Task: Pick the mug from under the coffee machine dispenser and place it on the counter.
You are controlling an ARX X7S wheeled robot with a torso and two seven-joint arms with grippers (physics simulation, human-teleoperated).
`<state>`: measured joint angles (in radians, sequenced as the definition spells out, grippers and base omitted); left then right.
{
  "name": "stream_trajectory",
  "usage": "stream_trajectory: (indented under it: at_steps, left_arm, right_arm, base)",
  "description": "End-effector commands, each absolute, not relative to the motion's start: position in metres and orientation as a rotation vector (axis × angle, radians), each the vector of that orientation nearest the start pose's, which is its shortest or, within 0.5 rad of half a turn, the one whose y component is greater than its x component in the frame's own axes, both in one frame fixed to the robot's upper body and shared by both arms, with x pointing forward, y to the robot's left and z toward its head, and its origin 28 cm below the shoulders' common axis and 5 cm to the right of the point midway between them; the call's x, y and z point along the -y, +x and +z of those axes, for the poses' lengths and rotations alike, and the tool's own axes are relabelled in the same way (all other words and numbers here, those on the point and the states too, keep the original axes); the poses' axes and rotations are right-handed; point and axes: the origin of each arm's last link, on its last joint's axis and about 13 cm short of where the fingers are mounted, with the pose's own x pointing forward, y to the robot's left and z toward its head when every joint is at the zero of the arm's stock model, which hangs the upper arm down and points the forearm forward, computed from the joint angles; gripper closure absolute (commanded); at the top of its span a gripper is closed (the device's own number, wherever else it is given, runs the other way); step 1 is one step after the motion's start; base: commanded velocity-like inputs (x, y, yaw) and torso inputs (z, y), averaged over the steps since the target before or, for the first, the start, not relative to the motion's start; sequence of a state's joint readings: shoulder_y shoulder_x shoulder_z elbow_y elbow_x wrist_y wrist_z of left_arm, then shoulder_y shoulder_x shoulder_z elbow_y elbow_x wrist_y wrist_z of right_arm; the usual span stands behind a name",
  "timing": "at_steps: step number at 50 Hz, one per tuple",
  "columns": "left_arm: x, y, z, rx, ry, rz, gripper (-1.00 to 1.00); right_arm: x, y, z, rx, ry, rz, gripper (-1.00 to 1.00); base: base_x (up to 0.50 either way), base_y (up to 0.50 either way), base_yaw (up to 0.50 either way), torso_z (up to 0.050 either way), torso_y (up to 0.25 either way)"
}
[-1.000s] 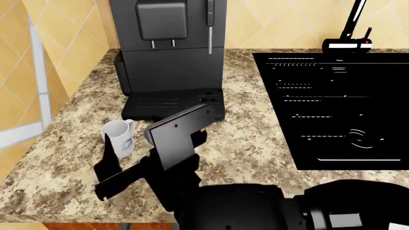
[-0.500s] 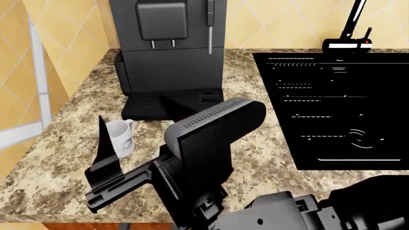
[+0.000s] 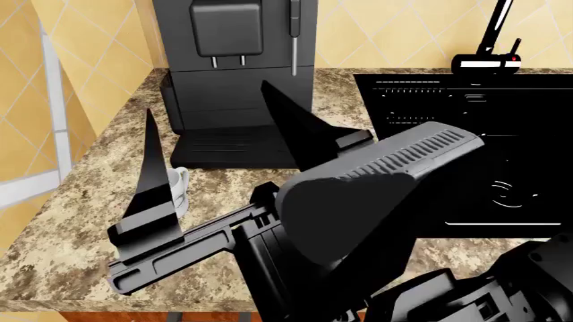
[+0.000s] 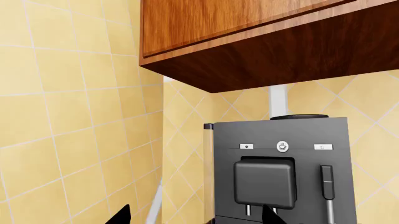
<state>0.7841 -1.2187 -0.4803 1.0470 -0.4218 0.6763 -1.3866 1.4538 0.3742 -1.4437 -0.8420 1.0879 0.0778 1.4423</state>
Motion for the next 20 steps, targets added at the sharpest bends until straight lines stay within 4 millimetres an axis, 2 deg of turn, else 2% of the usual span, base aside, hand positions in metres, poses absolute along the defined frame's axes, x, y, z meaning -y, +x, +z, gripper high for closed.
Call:
stream_trajectory:
  at_steps: [1,20]
  left_arm:
    - [-0.2663,0.0838,0.2464,0.955,-0.299,0.283,-1.0]
    - [-0.2663,0.0837,0.2462,0.955,-0.298,0.283,-1.0]
  right_arm:
    - [-0.0174,0.1348,0.2687,0.532,0.124,0.474,-1.0]
    - [-0.017,0.1255,0.2753,0.605,0.108,0.405,-1.0]
  base:
    - [0.0,0.0,0.0,0.0,0.0]
    - [0.0,0.0,0.0,0.0,0.0]
